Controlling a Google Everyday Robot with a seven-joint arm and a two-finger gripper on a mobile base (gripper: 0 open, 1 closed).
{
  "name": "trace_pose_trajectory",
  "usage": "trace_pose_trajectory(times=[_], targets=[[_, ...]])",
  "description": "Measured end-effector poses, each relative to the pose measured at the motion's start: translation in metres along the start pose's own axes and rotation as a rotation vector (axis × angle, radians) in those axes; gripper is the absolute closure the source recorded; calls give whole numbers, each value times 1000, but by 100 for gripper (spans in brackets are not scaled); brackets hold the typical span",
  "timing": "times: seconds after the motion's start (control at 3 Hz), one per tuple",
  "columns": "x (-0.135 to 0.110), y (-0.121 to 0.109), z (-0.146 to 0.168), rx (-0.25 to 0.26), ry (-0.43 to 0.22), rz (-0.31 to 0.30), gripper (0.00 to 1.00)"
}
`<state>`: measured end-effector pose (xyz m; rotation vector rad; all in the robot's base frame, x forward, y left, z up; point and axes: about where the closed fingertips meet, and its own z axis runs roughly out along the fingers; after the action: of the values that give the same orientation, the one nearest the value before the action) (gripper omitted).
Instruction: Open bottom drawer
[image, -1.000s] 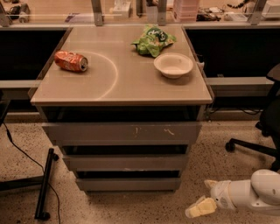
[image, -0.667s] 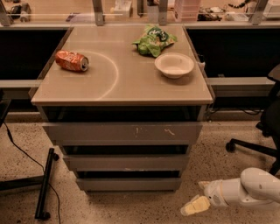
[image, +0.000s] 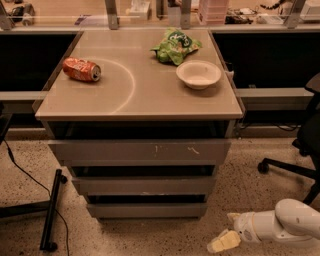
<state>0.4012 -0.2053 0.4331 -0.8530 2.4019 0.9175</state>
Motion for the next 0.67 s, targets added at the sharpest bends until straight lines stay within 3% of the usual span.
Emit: trace_pose_trajectory(times=[0.33,0.67], targets=[[5,7,42,-15,15,-79,0],[-3,8,84,-30,-15,-214,0]])
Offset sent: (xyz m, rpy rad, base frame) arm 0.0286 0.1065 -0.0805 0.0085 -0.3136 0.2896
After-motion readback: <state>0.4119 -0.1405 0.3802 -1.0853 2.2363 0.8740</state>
